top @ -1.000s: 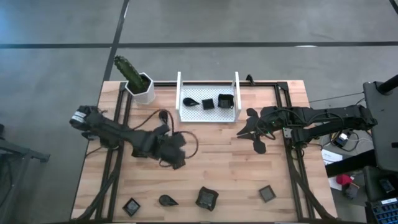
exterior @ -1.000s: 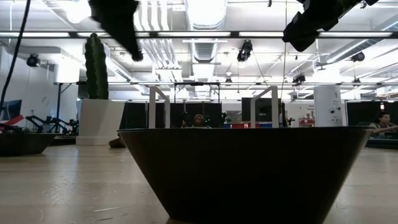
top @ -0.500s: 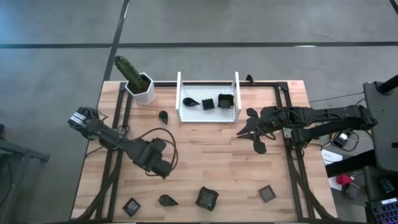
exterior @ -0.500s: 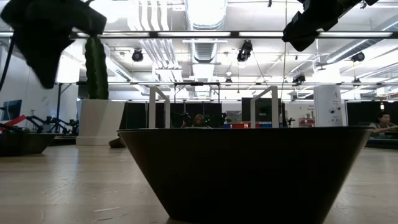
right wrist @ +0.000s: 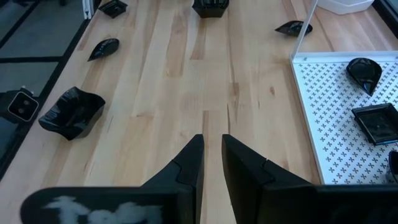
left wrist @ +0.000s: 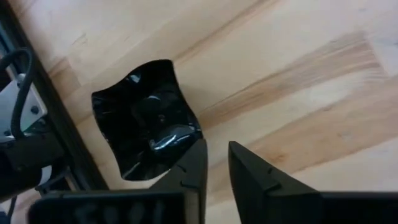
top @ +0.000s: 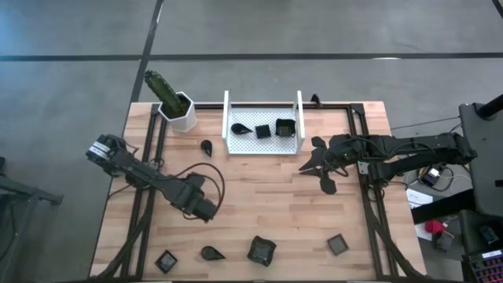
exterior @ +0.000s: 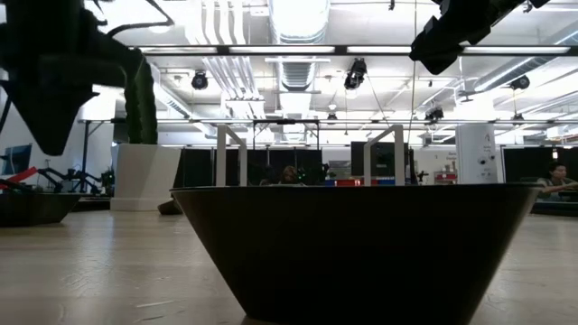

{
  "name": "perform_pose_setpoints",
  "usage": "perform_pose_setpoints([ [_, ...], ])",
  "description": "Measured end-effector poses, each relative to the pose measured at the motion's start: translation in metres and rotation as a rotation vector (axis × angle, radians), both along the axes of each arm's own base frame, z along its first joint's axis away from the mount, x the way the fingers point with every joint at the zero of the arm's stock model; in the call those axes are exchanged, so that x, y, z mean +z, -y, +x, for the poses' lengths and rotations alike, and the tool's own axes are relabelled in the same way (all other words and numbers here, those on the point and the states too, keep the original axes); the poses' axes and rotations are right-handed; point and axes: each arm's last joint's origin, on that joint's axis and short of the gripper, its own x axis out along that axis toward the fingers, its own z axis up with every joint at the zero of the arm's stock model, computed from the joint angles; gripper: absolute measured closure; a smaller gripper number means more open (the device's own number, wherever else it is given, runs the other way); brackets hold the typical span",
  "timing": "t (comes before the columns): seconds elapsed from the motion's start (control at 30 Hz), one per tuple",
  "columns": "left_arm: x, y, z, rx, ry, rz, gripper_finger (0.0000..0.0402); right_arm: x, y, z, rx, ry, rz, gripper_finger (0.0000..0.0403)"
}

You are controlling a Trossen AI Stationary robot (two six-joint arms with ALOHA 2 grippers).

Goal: Pick & Place Mini shaped plates
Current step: Stack the black distorted square plate on top of the black distorted square plate on the shelf

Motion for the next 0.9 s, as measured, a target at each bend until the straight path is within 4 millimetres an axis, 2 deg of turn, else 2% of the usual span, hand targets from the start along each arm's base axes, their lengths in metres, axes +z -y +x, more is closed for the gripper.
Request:
perform_pose_setpoints([
  [0.13,-0.008,-0.004,-0.004,0.029,-0.023,0.018,0.0311,0.000,0.000,0.000,-0.006,0.001,0.009,0.0351],
  [0.27,-0.019,-0.006,-0.007,0.053,-0.026,0.024,0.0298,0.000,0.000,0.000,-0.008,0.000,0.012,0.0351],
  [0.9,-0.054,-0.011,-0.013,0.085,0.036,-0.010,0.0296,0.001,0.000,0.000,-0.009,0.007,0.013,0.0351],
])
